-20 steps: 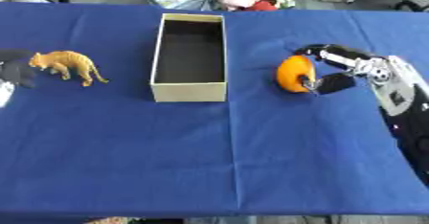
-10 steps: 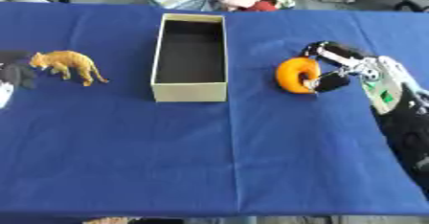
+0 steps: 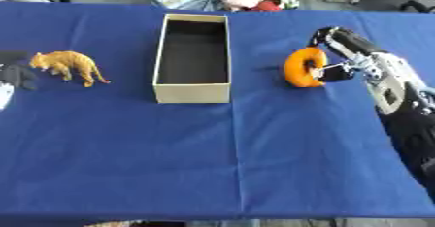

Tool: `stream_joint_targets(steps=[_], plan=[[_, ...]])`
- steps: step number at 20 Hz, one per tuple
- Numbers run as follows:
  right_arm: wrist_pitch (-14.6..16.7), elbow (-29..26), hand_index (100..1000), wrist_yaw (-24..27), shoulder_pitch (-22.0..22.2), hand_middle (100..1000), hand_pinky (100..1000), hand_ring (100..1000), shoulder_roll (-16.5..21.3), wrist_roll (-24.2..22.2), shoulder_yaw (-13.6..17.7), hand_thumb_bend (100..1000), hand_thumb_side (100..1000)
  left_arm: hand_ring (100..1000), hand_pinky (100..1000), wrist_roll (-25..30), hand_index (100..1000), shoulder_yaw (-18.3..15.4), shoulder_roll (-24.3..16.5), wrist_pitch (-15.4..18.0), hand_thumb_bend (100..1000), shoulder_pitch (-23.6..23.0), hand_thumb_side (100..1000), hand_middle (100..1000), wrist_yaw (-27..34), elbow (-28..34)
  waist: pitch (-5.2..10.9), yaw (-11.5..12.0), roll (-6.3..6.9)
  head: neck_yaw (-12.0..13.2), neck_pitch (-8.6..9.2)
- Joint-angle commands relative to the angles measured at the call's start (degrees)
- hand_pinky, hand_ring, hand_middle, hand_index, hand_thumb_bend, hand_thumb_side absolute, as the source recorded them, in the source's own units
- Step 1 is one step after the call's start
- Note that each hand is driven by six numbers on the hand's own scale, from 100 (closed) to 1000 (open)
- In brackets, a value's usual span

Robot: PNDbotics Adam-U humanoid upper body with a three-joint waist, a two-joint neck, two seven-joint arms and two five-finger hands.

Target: Pick up objects on the table and place them in the box.

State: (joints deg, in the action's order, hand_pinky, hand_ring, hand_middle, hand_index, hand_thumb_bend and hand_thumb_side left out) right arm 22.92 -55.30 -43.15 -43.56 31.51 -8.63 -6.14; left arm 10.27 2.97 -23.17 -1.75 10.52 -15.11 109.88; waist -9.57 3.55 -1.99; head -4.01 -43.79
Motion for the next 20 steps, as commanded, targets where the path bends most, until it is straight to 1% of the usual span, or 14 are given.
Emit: stream_joint_targets(steps=[1, 4, 8, 14, 18, 20], plan=[[0.82, -4.26, 251, 1.59, -3.26, 703, 787, 856, 2.16, -0.70, -0.76, 100, 100, 582, 702, 0.17, 850, -0.05, -0.85, 0.12, 100, 0.29, 782, 589, 0.27, 0.76, 1.05, -0.07, 0.05, -0.26, -0.33], [1.25, -5.92, 253, 2.31, -6.51, 706, 787, 847, 1.84, -2.04, -1.63, 100, 100, 582, 702, 0.35, 850, 0.12, -0.94, 0.17, 100, 0.24, 782, 590, 0.32, 0.73, 1.30, 0.04, -0.07, -0.44, -0.33], [1.26, -4.89, 256, 1.69, -10.74, 709, 788, 845, 0.20, -3.29, -1.95, 100, 100, 582, 703, 0.73, 850, 0.52, -1.05, 0.27, 100, 0.44, 781, 590, 0.50, 0.71, 1.58, 0.82, -0.34, -0.96, -0.33], [1.23, 0.77, 274, -1.12, -15.17, 713, 790, 852, -3.98, -3.84, -1.50, 100, 100, 582, 702, 1.55, 850, 1.33, -1.01, 0.49, 100, 1.29, 780, 590, 0.98, 0.78, 1.93, 3.07, -0.69, -2.21, -0.33], [1.03, 4.91, 298, -3.64, -16.58, 717, 793, 865, -7.80, -3.91, -0.80, 100, 100, 581, 702, 2.13, 850, 1.90, -0.62, 0.59, 100, 2.01, 779, 590, 1.47, 0.83, 2.02, 4.68, -0.54, -3.46, -0.33], [0.84, 7.03, 333, -5.49, -16.90, 724, 794, 867, -9.68, -3.87, -0.48, 100, 100, 581, 702, 2.46, 850, 2.22, -0.38, 0.66, 100, 2.38, 779, 590, 1.69, 0.87, 2.01, 5.36, -0.40, -4.20, -0.33]])
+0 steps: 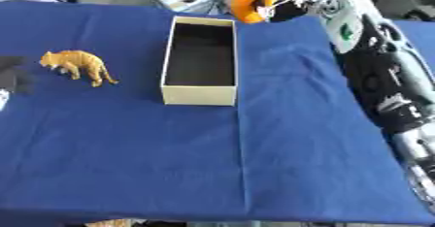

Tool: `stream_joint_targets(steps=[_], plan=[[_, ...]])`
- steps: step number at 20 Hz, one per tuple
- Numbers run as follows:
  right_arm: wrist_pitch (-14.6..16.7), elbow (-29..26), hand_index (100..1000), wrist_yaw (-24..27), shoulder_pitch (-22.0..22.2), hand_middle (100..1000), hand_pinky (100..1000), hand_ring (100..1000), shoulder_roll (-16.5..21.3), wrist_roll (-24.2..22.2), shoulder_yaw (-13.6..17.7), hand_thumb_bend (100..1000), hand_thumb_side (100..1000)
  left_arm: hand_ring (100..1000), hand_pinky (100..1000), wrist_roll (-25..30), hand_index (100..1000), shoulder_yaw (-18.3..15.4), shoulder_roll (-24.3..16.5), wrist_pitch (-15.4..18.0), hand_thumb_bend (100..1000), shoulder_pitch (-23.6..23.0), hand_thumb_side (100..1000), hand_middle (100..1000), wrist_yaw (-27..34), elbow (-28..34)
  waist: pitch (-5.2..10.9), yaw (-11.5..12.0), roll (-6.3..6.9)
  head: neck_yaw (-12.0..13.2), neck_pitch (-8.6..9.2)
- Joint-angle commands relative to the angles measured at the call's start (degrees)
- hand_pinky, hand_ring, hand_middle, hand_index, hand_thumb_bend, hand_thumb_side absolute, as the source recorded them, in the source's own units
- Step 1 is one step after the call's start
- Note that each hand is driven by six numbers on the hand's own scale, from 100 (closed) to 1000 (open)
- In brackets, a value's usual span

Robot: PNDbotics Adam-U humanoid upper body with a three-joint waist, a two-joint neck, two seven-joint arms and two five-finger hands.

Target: Pick up objects on the table and place them in the box.

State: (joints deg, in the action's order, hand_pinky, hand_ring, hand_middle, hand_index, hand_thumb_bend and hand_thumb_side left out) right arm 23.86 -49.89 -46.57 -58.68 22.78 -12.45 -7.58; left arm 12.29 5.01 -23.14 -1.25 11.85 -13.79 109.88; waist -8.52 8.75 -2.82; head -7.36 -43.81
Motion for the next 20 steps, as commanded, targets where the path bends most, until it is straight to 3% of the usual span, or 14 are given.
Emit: stream_joint_targets(steps=[1, 10, 11, 14, 15, 20], plan=[[-0.30, 2.67, 341, -3.24, -1.88, 725, 795, 870, -1.84, 0.12, 1.21, 100, 100, 581, 702, 0.57, 850, 0.30, -0.30, 0.19, 100, 1.21, 779, 590, 0.47, 0.88, 0.95, 0.46, 0.48, -1.20, -0.31], [-0.17, 7.66, 813, -13.82, -1.01, 773, 805, 885, -6.61, 4.04, 1.81, 100, 155, 580, 701, 1.01, 849, 0.56, 0.18, 0.20, 100, 1.59, 779, 589, 0.66, 0.73, 0.68, 1.03, 0.61, -1.94, -0.31], [-0.02, 7.59, 846, -14.10, -0.78, 782, 807, 889, -6.72, 4.17, 1.66, 100, 210, 580, 701, 1.00, 849, 0.54, 0.17, 0.20, 100, 1.55, 779, 589, 0.61, 0.69, 0.68, 0.88, 0.63, -1.91, -0.31], [0.49, 6.46, 937, -14.06, -0.25, 813, 822, 908, -6.62, 4.28, 1.16, 100, 560, 580, 701, 0.88, 849, 0.40, 0.16, 0.18, 100, 1.45, 780, 590, 0.48, 0.60, 0.69, 0.26, 0.75, -1.80, -0.31], [0.85, 5.82, 947, -13.72, -0.07, 820, 826, 910, -6.45, 4.03, 0.89, 100, 605, 580, 701, 0.83, 849, 0.35, 0.09, 0.17, 100, 1.38, 780, 590, 0.43, 0.56, 0.69, -0.02, 0.80, -1.71, -0.31], [1.74, 0.67, 943, -9.88, 0.96, 824, 825, 911, -4.36, 3.50, 0.04, 100, 508, 581, 701, 0.44, 848, -0.04, -0.44, 0.15, 100, 1.19, 778, 590, 0.07, 0.49, 0.68, -1.21, 0.92, -1.17, -0.31]])
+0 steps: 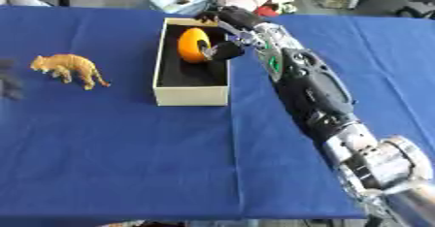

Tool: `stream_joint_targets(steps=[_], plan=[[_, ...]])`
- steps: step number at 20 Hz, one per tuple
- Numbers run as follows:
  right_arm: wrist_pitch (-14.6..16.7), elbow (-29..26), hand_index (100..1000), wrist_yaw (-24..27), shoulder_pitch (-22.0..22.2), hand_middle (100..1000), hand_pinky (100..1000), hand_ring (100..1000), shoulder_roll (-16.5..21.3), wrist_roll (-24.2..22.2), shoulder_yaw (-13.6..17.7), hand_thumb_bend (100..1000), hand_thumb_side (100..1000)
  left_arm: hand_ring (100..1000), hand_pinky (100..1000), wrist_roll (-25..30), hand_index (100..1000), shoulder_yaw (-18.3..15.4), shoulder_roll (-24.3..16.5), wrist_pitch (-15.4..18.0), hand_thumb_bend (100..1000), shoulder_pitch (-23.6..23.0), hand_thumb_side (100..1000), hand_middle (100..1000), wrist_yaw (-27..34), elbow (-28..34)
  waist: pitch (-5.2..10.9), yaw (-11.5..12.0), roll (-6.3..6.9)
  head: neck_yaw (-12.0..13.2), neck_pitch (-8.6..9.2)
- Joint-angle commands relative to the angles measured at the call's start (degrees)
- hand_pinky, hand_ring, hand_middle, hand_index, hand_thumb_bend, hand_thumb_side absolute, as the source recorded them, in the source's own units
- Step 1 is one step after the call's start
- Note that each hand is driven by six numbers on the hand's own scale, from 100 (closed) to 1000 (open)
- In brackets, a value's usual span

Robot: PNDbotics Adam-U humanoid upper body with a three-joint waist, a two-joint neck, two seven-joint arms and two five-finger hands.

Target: Pick up objects on the table and place them in the box.

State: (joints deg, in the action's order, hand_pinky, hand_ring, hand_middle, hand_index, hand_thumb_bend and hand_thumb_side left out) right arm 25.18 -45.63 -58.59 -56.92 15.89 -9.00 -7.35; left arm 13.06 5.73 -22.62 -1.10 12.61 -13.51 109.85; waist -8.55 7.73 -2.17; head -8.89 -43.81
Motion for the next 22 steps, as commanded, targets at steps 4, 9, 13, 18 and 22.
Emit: stream_joint_targets(steps=[4, 9, 13, 18, 22], plan=[[0.93, -10.73, 936, 9.17, 0.88, 813, 821, 906, 6.57, 0.49, -1.39, 100, 388, 583, 703, -0.89, 848, -1.41, -2.72, 0.04, 100, 0.49, 774, 592, -0.76, 0.65, 0.61, -1.26, 0.33, 1.62, -0.31], [0.01, -24.01, 927, 20.45, 6.23, 803, 820, 901, 14.48, -0.30, -2.98, 100, 288, 599, 711, -2.17, 847, -2.66, -8.72, 0.00, 100, 1.36, 760, 606, -2.05, 0.66, 0.44, -2.77, 0.43, 3.21, 0.01], [-2.55, -32.77, 927, 27.55, 10.89, 801, 820, 902, 19.25, -2.76, -3.16, 100, 290, 611, 718, -2.52, 846, -3.22, -15.00, 0.33, 100, 2.17, 754, 615, -3.63, 0.00, 0.38, -3.91, 0.60, 4.08, 0.24], [-5.26, -38.29, 924, 32.89, 16.22, 791, 819, 911, 22.14, -3.98, -1.72, 100, 329, 693, 764, 0.99, 857, -2.13, -25.02, 2.85, 236, 5.30, 693, 685, -9.14, -4.00, 0.54, -5.54, 1.22, 4.96, 0.74], [-6.70, -39.41, 921, 35.15, 18.23, 786, 819, 914, 22.82, -4.56, -1.02, 100, 354, 725, 790, 5.17, 867, 0.10, -29.61, 6.47, 285, 9.65, 591, 719, -13.86, -11.03, 0.72, -6.75, 1.54, 5.65, 1.03]])
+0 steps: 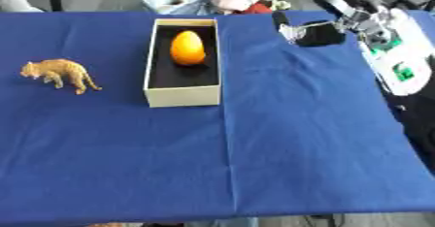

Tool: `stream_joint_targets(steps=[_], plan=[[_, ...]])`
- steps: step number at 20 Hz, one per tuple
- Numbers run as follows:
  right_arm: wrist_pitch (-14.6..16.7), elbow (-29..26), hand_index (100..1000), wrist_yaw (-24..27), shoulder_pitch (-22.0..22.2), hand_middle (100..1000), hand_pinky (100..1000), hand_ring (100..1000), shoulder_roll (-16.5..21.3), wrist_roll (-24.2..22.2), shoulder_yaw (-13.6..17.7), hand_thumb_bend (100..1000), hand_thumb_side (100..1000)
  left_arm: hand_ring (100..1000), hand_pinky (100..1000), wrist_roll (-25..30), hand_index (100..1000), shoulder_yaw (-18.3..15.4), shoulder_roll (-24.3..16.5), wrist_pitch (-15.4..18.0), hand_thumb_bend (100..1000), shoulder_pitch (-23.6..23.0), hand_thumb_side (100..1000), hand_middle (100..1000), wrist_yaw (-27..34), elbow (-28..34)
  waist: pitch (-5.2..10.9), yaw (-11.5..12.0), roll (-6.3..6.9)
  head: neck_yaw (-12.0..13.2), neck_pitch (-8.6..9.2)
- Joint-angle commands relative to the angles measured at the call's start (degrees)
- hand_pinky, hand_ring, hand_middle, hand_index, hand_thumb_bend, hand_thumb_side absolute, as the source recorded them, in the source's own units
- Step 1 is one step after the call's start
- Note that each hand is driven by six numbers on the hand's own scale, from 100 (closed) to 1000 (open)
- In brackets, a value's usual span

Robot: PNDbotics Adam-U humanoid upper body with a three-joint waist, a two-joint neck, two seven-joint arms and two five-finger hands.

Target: Pick up objects on the table and place them in the box.

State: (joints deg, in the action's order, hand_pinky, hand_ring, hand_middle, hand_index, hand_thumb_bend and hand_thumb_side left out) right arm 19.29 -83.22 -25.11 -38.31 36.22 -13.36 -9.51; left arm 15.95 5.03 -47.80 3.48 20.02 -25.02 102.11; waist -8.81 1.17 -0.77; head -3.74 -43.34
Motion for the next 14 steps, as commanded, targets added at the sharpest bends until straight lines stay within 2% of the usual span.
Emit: stream_joint_targets(steps=[1, 7, 14], plan=[[-0.96, -1.92, 920, 2.04, -0.12, 784, 819, 914, 2.55, -0.31, 1.21, 100, 363, 732, 795, 3.26, 871, 1.38, -4.96, 2.83, 263, 3.41, 565, 727, -2.72, -5.21, 1.03, -0.42, 0.19, 0.63, 0.56], [-1.14, -2.63, 919, 3.99, 0.74, 781, 819, 917, 2.32, -1.20, 1.17, 100, 386, 723, 782, 7.12, 864, 4.29, -4.13, 7.48, 205, 11.88, 520, 717, -5.48, -17.32, 1.38, -1.59, 0.49, 1.05, 0.16], [-0.97, -3.19, 917, 5.23, 1.43, 779, 820, 920, 1.67, -2.41, 0.81, 100, 411, 707, 760, 7.98, 848, 6.51, 1.50, 11.29, 106, 19.90, 489, 696, -12.32, -29.64, 1.68, -2.46, 0.52, 1.58, -0.63]])
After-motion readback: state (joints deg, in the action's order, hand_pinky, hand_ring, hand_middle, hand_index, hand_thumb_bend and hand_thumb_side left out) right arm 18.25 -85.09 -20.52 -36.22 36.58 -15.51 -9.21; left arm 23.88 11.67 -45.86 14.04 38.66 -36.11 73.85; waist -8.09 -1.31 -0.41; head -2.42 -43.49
